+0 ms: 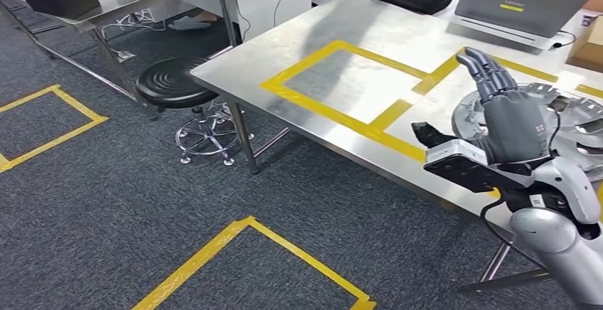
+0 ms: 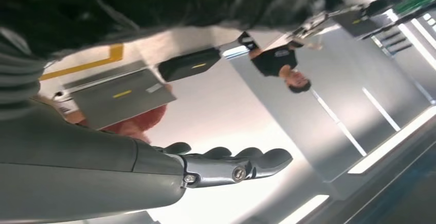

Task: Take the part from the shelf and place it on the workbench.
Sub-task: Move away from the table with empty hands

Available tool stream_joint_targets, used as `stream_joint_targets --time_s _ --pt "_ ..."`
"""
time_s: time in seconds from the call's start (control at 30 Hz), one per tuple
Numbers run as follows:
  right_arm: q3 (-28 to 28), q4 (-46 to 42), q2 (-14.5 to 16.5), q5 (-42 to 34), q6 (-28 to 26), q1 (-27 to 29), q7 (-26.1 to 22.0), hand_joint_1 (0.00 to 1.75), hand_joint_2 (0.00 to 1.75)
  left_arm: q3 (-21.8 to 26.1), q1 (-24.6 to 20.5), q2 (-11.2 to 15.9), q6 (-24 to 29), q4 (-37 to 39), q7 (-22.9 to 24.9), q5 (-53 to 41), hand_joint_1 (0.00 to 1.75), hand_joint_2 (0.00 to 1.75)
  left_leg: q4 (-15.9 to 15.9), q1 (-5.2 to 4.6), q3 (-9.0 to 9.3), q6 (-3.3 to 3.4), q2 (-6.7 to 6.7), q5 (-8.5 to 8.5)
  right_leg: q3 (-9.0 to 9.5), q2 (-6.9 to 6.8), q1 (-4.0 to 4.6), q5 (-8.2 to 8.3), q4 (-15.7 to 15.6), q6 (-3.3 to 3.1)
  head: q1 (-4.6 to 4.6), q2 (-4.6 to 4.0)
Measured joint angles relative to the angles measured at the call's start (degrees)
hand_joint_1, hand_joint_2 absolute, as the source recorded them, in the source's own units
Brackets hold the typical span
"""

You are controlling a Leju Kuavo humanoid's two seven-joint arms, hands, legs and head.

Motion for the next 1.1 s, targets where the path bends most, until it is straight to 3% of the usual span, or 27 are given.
stream_joint_targets --time_s 0.07,0.1,0.13,0.17,0.2,0.23,0.3,0.37,0.43,0.47,0.5,0.57,0.63,0.67,0.7,0.73,0.8,0.83,0.87,0.93,0.97,1.0,1.03,1.1 --pt "0.14 0.01 -0.18 -0.32 0.39 0.13 -0.07 0.0 1.75 0.0 -0.11 -0.02 -0.14 0.08 0.09 -0.22 0.0 0.0 -0.08 -0.08 -0.25 0.63 -1.09 0.29 -3.25 3.11 0.01 -3.91 7.17 0.0 0.15 0.0" --pt "0.21 0.02 -0.27 -0.42 0.48 0.24 -0.09 0.0 1.75 0.0 -0.12 -0.07 -0.2 0.12 0.14 -0.35 0.0 0.0 -0.06 -0.21 -0.41 0.83 -1.73 0.37 -5.19 3.91 0.09 -5.58 11.32 -0.11 0.21 0.0" --pt "0.26 0.02 -0.32 -0.49 0.49 0.4 -0.09 0.0 1.75 0.0 -0.1 -0.1 -0.22 0.14 0.16 -0.55 0.0 0.0 -0.03 -0.35 -0.52 0.95 -2.45 0.44 -6.62 4.28 0.19 -6.38 14.26 -0.26 0.22 0.0" --pt "0.29 -0.1 -0.33 -0.52 0.43 0.6 -0.09 0.0 1.75 0.0 -0.07 -0.08 -0.12 0.14 0.15 -0.78 0.0 0.0 0.01 -0.48 -0.57 1.01 -3.21 0.48 -7.1 4.44 0.29 -6.05 15.1 -0.48 0.22 0.0" --pt "0.31 -0.44 -0.34 -0.52 0.34 0.82 -0.05 0.0 1.75 0.0 -0.01 0.06 0.07 0.14 0.1 -0.99 0.0 0.0 0.08 -0.59 -0.57 1.03 -4.01 0.5 -6.42 4.64 0.39 -4.61 13.58 -0.79 0.22 0.0" --pt "0.32 -1.06 -0.34 -0.47 0.27 1.04 0.02 0.0 1.75 0.0 0.08 0.29 0.35 0.09 -0.03 -1.18 0.0 0.0 0.17 -0.68 -0.55 1.03 -4.81 0.51 -4.73 5.25 0.46 -2.39 10.0 -1.16 0.22 0.0" --pt "0.32 -2.72 -0.39 -0.33 0.35 1.4 0.29 0.0 1.75 0.0 0.35 0.86 1.3 -0.18 -0.57 -1.13 0.0 0.0 0.45 -0.77 -0.76 0.89 -6.26 0.55 -1.04 8.14 0.36 0.94 2.46 -1.88 0.14 0.0" --pt "0.33 -4.35 -0.52 -0.39 0.78 1.74 0.54 0.0 1.75 0.05 0.99 1.36 3.11 -1.04 -1.61 -0.36 0.0 0.0 0.72 -0.65 -1.47 0.35 -7.58 0.83 0.65 9.82 0.32 1.48 -0.81 -2.11 0.15 0.0" --pt "0.39 -5.77 -0.6 -0.55 1.29 2.07 0.61 0.0 1.75 0.08 1.98 1.81 5.18 -2.48 -2.67 0.65 0.0 0.0 0.76 -0.47 -2.03 -0.39 -8.75 1.13 0.96 8.63 0.28 1.45 -1.4 -2.14 0.23 0.0" --pt "0.44 -6.37 -0.6 -0.61 1.57 2.16 0.6 0.0 1.75 0.07 2.4 2.05 5.99 -3.36 -2.98 0.95 0.0 0.0 1.15 -0.55 -2.27 -0.72 -8.19 0.8 1.13 7.88 0.16 1.58 -1.68 -2.29 0.11 0.0" --pt "0.51 -6.89 -0.6 -0.65 1.87 2.18 0.63 0.0 1.75 0.04 2.68 2.34 6.65 -4.23 -3.13 1.03 0.0 0.0 2.43 -0.66 -2.86 -1.04 -6.93 -0.1 1.32 6.99 0.03 1.71 -1.97 -2.48 -0.07 0.0" --pt "0.68 -7.64 -0.6 -0.66 2.61 2.17 0.97 0.0 1.75 -0.02 2.92 2.98 7.26 -5.72 -3.02 0.65 0.0 0.0 8.51 -0.65 -5.57 -1.69 -3.27 -3.5 1.54 5.15 0.04 1.78 -2.23 -2.8 -0.4 0.0" --pt "0.92 -7.91 -0.6 -0.63 3.2 2.17 1.5 0.0 1.75 -0.04 2.93 3.54 6.56 -6.41 -2.75 0.04 0.0 0.0 15.57 -0.17 -8.71 -2.27 -1.7 -6.32 1.53 3.26 0.2 1.69 -2.18 -2.93 -0.44 0.0" --pt "1.07 -7.93 -0.6 -0.61 3.36 2.17 1.72 0.0 1.75 -0.04 2.86 3.74 5.71 -6.48 -2.58 -0.28 0.0 0.0 16.85 0.05 -9.17 -2.49 -1.45 -6.39 1.53 2.32 0.25 1.63 -2.16 -2.93 -0.44 0.0" --pt "1.2 -7.91 -0.6 -0.56 3.42 2.16 1.87 0.0 1.75 -0.05 2.73 3.88 4.55 -6.36 -2.29 -0.62 0.0 0.0 15.84 0.22 -8.49 -2.65 -1.22 -5.44 1.55 1.44 0.26 1.59 -2.15 -2.89 -0.45 0.0" --pt "1.31 -7.86 -0.6 -0.51 3.39 2.16 1.98 0.0 1.75 -0.05 2.5 3.96 3.25 -6.02 -1.93 -0.97 0.0 0.0 12.59 0.34 -6.65 -2.73 -0.7 -3.7 1.61 0.6 0.26 1.52 -2.14 -2.79 -0.45 0.0" --pt "1.41 -7.71 -0.6 -0.39 3.17 2.16 2.18 0.0 1.75 -0.07 1.86 4.0 0.97 -4.94 -1.31 -1.56 0.0 0.0 4.48 0.2 -2.22 -2.51 1.81 -0.84 1.77 -0.79 0.44 1.32 -2.1 -2.41 -0.43 0.0" --pt "1.44 -7.62 -0.6 -0.34 3.07 2.15 2.23 0.0 1.75 -0.06 1.46 4.0 0.27 -4.43 -1.15 -1.71 0.0 0.0 1.85 0.02 -0.87 -2.18 2.65 -0.12 1.84 -1.39 0.59 1.21 -2.05 -2.12 -0.37 0.0" --pt "1.49 -7.55 -0.6 -0.3 2.97 2.14 2.27 0.0 1.75 -0.05 1.12 4.02 -0.15 -4.04 -1.04 -1.81 0.0 0.0 0.7 -0.2 -0.39 -1.82 3.01 0.01 1.9 -1.98 0.73 1.12 -2.02 -1.83 -0.31 0.0" --pt "1.59 -7.42 -0.6 -0.22 2.89 2.14 2.29 0.0 1.75 -0.03 0.74 4.14 -0.46 -3.53 -0.94 -1.86 0.0 0.0 0.53 -0.47 -0.66 -1.07 1.7 0.18 2.11 -3.1 0.73 0.98 -2.07 -1.21 -0.25 0.0" --pt "1.62 -7.37 -0.6 -0.19 2.86 2.15 2.31 0.0 1.75 -0.03 0.72 4.22 -0.55 -3.3 -0.89 -1.89 0.0 0.0 0.37 -0.45 -0.66 -0.75 1.13 0.29 2.05 -2.79 0.57 0.62 -1.85 -0.89 -0.23 0.0" --pt "1.64 -7.32 -0.6 -0.16 2.83 2.17 2.31 0.0 1.75 -0.03 0.63 4.32 -0.61 -3.06 -0.86 -1.91 0.0 0.0 0.2 -0.38 -0.64 -0.42 0.56 0.43 1.63 -1.59 0.41 -0.23 -0.89 -0.66 -0.2 0.0" --pt "1.66 -7.27 -0.6 -0.13 2.8 2.2 2.31 0.0 1.75 -0.04 0.49 4.39 -0.66 -2.78 -0.82 -1.91 0.0 0.0 0.04 -0.27 -0.6 -0.07 0.01 0.59 0.62 0.07 0.29 -1.67 1.29 -0.5 -0.11 0.0" --pt "1.78 -7.09 -0.6 -0.12 2.74 2.5 2.42 0.0 1.75 -0.04 0.24 4.41 -0.61 -2.2 -0.81 -1.85 0.0 0.0 -0.03 -0.22 -0.71 0.37 -1.26 0.74 -3.03 3.34 0.26 -5.36 8.77 -0.48 0.05 0.0"
